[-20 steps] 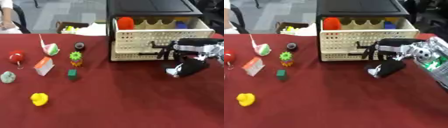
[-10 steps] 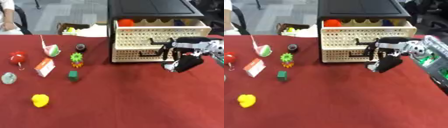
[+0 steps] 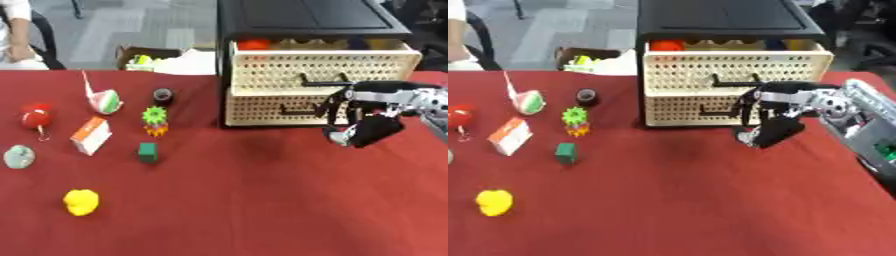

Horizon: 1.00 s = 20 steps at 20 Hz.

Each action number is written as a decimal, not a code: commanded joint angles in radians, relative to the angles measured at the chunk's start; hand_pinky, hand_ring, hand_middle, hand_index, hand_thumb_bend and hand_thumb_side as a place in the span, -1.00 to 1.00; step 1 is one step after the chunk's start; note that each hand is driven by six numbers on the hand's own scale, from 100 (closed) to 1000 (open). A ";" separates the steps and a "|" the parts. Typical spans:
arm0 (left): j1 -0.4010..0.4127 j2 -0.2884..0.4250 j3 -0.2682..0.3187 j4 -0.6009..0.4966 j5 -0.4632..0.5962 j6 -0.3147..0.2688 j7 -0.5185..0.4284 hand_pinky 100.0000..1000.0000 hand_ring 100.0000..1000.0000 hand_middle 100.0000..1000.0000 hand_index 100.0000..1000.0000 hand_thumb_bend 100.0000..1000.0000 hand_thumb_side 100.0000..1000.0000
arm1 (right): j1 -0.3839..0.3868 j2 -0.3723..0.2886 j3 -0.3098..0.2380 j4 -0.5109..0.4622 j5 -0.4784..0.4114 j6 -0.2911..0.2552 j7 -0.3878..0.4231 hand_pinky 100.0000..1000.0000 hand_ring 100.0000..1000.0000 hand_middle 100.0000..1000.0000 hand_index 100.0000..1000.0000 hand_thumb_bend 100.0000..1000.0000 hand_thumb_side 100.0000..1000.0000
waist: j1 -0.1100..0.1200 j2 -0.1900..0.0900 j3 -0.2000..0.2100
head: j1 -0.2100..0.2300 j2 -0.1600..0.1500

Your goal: Pick up objects from table and place into drawer.

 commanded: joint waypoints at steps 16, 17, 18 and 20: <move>-0.013 0.006 0.005 -0.018 0.005 -0.006 -0.007 -0.35 0.01 0.08 0.49 -1.00 0.70 | -0.058 -0.027 -0.013 0.047 0.021 -0.019 -0.011 -0.70 -0.23 0.24 0.65 -1.00 -0.24 | -0.002 -0.013 0.007 | -0.005 -0.012; -0.013 0.006 0.005 -0.018 0.005 -0.006 -0.009 -0.35 0.01 0.08 0.49 -1.00 0.70 | -0.059 -0.028 -0.012 0.046 0.024 -0.019 -0.010 -0.70 -0.23 0.24 0.66 -1.00 -0.24 | -0.002 -0.014 0.007 | -0.004 -0.013; -0.013 0.006 0.006 -0.018 0.005 -0.006 -0.009 -0.35 0.01 0.08 0.49 -1.00 0.70 | -0.060 -0.029 -0.013 0.045 0.025 -0.020 -0.009 -0.70 -0.23 0.24 0.65 -1.00 -0.24 | -0.002 -0.014 0.006 | -0.004 -0.012; -0.013 0.007 0.008 -0.018 0.005 -0.006 -0.007 -0.35 0.01 0.08 0.49 -1.00 0.70 | -0.064 -0.029 -0.013 0.047 0.026 -0.019 -0.009 -0.70 -0.23 0.24 0.65 -1.00 -0.24 | -0.003 -0.015 0.006 | -0.004 -0.013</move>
